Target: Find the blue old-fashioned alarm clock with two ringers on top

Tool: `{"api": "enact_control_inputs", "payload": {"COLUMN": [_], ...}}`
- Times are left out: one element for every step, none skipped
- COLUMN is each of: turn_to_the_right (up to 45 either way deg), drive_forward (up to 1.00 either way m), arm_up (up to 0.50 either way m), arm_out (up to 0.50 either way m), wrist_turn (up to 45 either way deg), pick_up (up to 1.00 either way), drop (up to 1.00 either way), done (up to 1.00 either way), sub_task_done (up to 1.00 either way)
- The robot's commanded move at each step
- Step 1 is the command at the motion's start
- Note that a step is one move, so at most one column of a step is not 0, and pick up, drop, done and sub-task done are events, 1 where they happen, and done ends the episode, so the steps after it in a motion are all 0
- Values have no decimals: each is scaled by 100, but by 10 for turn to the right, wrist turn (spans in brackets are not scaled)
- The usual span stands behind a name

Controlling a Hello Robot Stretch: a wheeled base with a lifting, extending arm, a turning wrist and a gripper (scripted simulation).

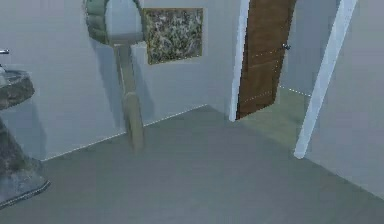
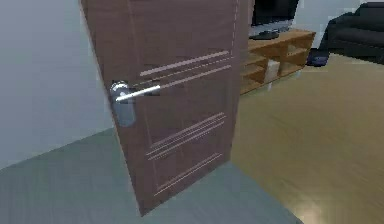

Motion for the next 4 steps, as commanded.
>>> {"api": "enact_control_inputs", "payload": {"turn_to_the_right": [240, 0, -90, 0], "drive_forward": [0, 60, 0, 100], "arm_up": [0, 0, 0, 0], "arm_out": [0, 0, 0, 0], "wrist_turn": [0, 0, 0, 0], "pick_up": [0, 0, 0, 0], "drop": [0, 0, 0, 0], "done": [0, 0, 0, 0], "sub_task_done": [0, 0, 0, 0]}}
